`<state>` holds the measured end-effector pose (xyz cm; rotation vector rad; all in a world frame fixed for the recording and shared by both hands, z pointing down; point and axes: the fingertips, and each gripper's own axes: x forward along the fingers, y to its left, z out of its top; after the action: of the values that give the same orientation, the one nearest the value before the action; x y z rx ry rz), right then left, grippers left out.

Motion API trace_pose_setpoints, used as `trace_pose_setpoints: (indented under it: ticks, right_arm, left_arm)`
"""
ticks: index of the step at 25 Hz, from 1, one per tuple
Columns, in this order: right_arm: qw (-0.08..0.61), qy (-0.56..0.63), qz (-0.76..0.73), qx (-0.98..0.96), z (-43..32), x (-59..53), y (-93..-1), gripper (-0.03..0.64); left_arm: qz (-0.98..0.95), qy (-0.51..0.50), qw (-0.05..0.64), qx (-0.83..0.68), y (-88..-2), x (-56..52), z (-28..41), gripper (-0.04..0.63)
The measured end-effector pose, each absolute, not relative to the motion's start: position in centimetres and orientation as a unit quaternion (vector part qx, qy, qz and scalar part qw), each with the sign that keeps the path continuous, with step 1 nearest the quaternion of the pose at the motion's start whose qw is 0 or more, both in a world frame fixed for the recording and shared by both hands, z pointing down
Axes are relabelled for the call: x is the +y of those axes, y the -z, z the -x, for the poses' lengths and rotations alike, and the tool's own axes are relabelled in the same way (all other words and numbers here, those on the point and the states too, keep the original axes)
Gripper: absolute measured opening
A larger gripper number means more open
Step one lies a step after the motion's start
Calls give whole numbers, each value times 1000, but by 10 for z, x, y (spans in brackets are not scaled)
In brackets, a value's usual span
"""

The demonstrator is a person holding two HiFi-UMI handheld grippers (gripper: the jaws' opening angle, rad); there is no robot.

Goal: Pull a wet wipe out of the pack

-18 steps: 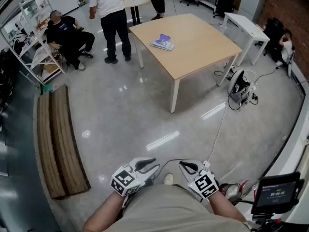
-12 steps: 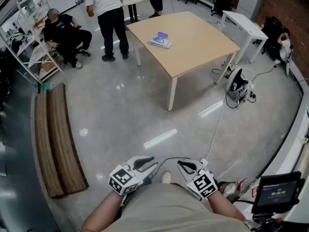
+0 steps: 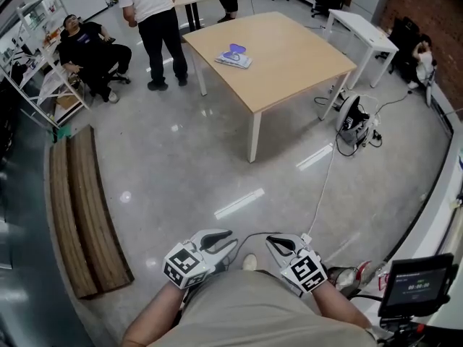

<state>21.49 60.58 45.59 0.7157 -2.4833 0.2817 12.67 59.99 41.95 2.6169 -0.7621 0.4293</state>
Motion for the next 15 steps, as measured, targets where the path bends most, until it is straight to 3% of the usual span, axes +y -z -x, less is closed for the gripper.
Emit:
trace_pose_setpoints:
  ticks: [2,5,15]
  right_arm:
    - [267,-106,-266,-920,-216,598,-457,3]
    - [269,-105,-271,-918,-216,582,-460,3]
    - [280,-101,-283,-912,-167,543,-457,3]
  left_arm:
    - [-930,-154,189,-274,-422,591,-126,93]
    - [-926,-152,192,-286,-428,573,-120,6]
    - [-927,-91,206,-301,-418,522,-58,5]
